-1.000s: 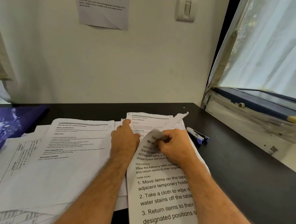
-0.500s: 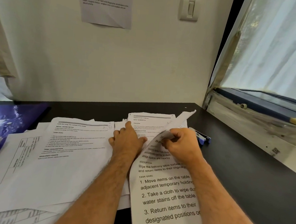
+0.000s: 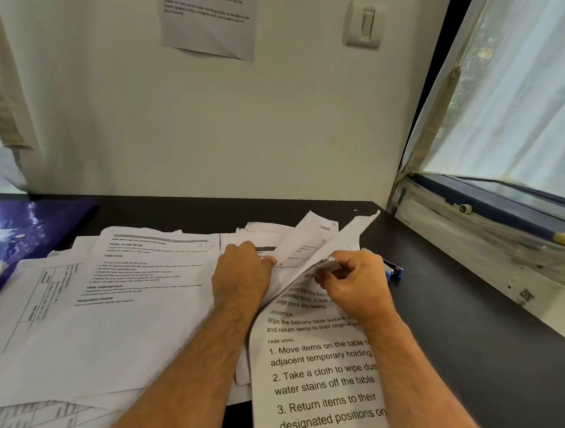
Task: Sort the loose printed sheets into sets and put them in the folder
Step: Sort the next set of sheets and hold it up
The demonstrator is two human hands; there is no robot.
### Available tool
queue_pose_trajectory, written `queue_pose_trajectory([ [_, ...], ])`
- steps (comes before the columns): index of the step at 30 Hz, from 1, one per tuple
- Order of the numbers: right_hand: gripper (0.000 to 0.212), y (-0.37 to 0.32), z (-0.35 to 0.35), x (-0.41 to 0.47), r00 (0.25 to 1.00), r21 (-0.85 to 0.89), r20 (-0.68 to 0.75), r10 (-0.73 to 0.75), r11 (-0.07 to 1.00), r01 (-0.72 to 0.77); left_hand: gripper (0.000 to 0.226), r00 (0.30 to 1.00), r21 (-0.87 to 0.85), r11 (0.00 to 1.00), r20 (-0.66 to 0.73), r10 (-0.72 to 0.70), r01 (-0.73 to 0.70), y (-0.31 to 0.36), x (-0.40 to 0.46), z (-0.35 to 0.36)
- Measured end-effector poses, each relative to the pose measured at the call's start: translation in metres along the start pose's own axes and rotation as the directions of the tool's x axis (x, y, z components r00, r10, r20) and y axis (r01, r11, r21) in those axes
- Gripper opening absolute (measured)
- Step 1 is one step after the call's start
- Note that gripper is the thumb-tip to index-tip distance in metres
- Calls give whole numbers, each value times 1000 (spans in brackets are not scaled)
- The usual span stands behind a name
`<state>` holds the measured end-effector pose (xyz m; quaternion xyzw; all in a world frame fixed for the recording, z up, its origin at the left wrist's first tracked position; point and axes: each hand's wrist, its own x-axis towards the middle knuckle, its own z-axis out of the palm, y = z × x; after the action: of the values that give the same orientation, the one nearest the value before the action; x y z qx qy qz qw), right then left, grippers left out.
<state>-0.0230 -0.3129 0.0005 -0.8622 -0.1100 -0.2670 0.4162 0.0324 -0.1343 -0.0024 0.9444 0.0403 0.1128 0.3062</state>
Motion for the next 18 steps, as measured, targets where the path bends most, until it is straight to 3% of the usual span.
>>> queue_pose_trajectory([
  [3, 10, 3, 1, 1, 1000, -16, 2, -3, 1000, 4, 62, 998, 22, 998, 37, 50, -51, 1, -1, 5],
  [7, 8, 6, 7, 4, 1000, -38, -15, 9, 999, -10, 24, 997, -106, 992, -16, 72, -73, -2, 2, 4],
  [9, 9, 7, 10, 5, 1000, -77, -15, 18, 997, -20, 19, 995, -223, 972, -79, 63, -79, -6, 3, 0],
  [11, 10, 7, 10, 7, 999, -106, -18, 36, 994, -38, 12, 996, -406, 912, -92, 19, -55, -10, 1, -10],
  [14, 12, 5, 5, 9, 996, -141, -44, 83, 986, -88, 10, 989, -666, 745, -90, -121, 31, -18, -2, -29],
  [18, 14, -1, 7, 8, 995, -164, -15, 103, 981, -104, 20, 991, -713, 701, -90, -97, 4, -22, -7, -46],
])
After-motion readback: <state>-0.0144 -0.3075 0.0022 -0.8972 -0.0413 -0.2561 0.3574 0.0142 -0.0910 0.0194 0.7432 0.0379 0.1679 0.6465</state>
